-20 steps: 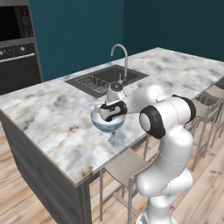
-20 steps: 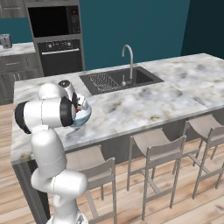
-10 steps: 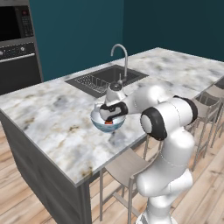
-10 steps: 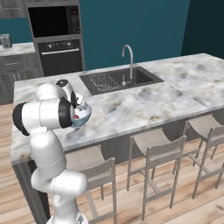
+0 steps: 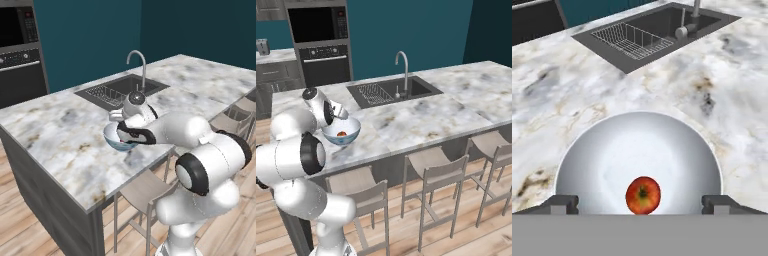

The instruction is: Retrieve the apple and peach from the fridge and place them into the bowl on the dining table.

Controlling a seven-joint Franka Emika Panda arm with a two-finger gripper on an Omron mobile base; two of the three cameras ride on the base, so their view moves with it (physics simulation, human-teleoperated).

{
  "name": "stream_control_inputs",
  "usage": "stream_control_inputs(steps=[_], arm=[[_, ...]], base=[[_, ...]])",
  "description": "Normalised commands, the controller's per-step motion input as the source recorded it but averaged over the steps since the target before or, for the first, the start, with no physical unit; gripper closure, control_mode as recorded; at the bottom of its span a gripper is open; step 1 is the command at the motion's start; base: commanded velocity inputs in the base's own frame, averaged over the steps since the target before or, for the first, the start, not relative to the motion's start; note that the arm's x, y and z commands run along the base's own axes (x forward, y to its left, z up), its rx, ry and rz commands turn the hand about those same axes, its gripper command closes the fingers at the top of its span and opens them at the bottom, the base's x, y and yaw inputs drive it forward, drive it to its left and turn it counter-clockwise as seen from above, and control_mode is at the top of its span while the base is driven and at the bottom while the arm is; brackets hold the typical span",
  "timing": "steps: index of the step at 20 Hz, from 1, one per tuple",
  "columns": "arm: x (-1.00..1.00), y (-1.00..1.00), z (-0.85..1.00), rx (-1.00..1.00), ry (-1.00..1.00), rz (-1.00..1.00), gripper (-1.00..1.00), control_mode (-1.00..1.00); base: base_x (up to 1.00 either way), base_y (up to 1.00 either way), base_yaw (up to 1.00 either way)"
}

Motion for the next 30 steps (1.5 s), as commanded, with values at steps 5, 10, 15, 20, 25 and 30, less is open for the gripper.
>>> stream_control_inputs(steps=[5, 10, 15, 20, 25, 30], arm=[[-0.92, -0.17, 1.00, 0.00, -0.22, 0.00, -1.00, -1.00], [-1.00, -0.29, 1.00, 0.00, -0.08, 0.00, -1.00, -1.00], [-1.00, -0.21, 1.00, 0.00, 0.00, 0.03, -1.00, -1.00], [-1.00, -0.16, 0.88, 0.00, 0.04, 0.09, -1.00, -1.00], [-1.00, -0.15, 0.38, 0.00, 0.08, 0.13, -1.00, -1.00], [-0.97, -0.24, 0.00, 0.00, 0.15, 0.14, -1.00, -1.00]], base=[[0.00, 0.00, 0.00], [0.00, 0.00, 0.00], [0.00, 0.00, 0.00], [0.00, 0.00, 0.00], [0.00, 0.00, 0.00], [0.00, 0.00, 0.00]])
